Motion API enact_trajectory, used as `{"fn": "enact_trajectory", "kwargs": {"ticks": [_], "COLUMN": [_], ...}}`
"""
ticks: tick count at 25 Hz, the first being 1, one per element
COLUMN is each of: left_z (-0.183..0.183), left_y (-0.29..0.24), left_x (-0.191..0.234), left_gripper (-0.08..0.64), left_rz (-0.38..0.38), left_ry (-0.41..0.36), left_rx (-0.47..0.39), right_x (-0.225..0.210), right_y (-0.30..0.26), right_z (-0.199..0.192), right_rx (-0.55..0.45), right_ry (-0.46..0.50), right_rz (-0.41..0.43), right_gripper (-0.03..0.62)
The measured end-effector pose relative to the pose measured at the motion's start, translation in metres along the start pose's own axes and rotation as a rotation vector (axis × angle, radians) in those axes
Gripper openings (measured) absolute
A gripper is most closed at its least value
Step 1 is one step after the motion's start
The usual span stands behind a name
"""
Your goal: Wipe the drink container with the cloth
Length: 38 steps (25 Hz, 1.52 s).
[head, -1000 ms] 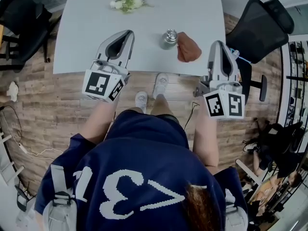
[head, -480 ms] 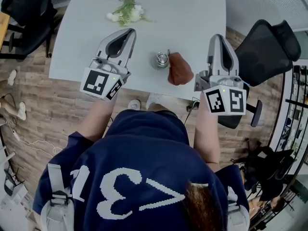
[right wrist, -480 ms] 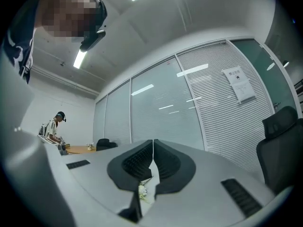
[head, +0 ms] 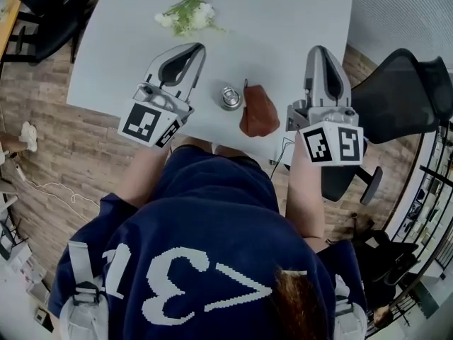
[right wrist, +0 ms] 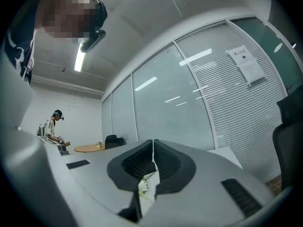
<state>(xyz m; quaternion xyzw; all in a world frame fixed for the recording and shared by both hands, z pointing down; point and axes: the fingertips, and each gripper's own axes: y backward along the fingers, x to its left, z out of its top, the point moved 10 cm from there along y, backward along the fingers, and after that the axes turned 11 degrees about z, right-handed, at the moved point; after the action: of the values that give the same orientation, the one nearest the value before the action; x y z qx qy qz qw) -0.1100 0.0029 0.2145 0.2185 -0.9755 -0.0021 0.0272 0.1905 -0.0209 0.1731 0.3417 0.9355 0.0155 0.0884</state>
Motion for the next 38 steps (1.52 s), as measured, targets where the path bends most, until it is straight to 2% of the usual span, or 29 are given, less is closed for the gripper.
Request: {"fn": "enact_trajectory", "kwargs": {"ticks": [4, 6, 8, 11, 13, 16, 18, 23, 25, 27, 29, 32, 35, 38], "left_z": [-0.018, -0.030, -0.041, -0.058, -0.067, -0.080, -0.087, -0.107, -0.117, -0.122, -0.124, -0.125, -0.126, -0.127], "left_y": [-0.009, -0.011, -0.012, -0.012, -0.012, -0.008, -0.007, -0.009, -0.013, -0.015, -0.015, -0.013, -0.011, -0.007], "left_x": [0.001, -0.002, -0.008, -0.013, -0.019, -0.034, -0.043, -0.056, -0.061, -0.064, -0.064, -0.063, -0.062, -0.060], "left_gripper": [0.021, 0.021, 0.034, 0.151, 0.189, 0.246, 0.270, 0.287, 0.287, 0.287, 0.287, 0.285, 0.281, 0.281], "left_rz": [-0.116, -0.190, -0.267, -0.380, -0.455, -0.588, -0.654, -0.742, -0.754, -0.754, -0.747, -0.741, -0.719, -0.693], "left_ry": [0.047, 0.050, 0.039, 0.027, 0.013, -0.059, -0.110, -0.163, -0.215, -0.274, -0.286, -0.271, -0.258, -0.237], "left_rx": [0.063, 0.096, 0.136, 0.208, 0.264, 0.314, 0.327, 0.361, 0.389, 0.402, 0.401, 0.390, 0.373, 0.357], "right_x": [-0.004, -0.005, -0.005, -0.002, 0.003, 0.015, 0.025, 0.043, 0.045, 0.048, 0.053, 0.057, 0.047, 0.035], "right_y": [0.000, 0.002, 0.006, 0.012, 0.019, 0.034, 0.044, 0.062, 0.066, 0.068, 0.068, 0.069, 0.072, 0.072], "right_z": [-0.024, -0.042, -0.066, -0.108, -0.139, -0.179, -0.196, -0.233, -0.244, -0.248, -0.250, -0.250, -0.246, -0.231], "right_rx": [0.049, 0.109, 0.205, 0.419, 0.581, 0.779, 0.847, 0.984, 1.001, 0.978, 0.954, 0.933, 0.867, 0.690], "right_ry": [-0.035, -0.046, -0.063, -0.054, -0.081, -0.107, -0.072, -0.055, -0.004, 0.056, 0.085, 0.070, -0.066, -0.262], "right_rz": [-0.015, 0.001, 0.034, 0.063, 0.087, 0.148, 0.144, 0.105, 0.065, 0.017, -0.011, -0.025, -0.019, -0.008], "right_gripper": [0.028, 0.029, 0.029, 0.045, 0.140, 0.212, 0.232, 0.253, 0.253, 0.251, 0.245, 0.156, 0.098, 0.083]}}
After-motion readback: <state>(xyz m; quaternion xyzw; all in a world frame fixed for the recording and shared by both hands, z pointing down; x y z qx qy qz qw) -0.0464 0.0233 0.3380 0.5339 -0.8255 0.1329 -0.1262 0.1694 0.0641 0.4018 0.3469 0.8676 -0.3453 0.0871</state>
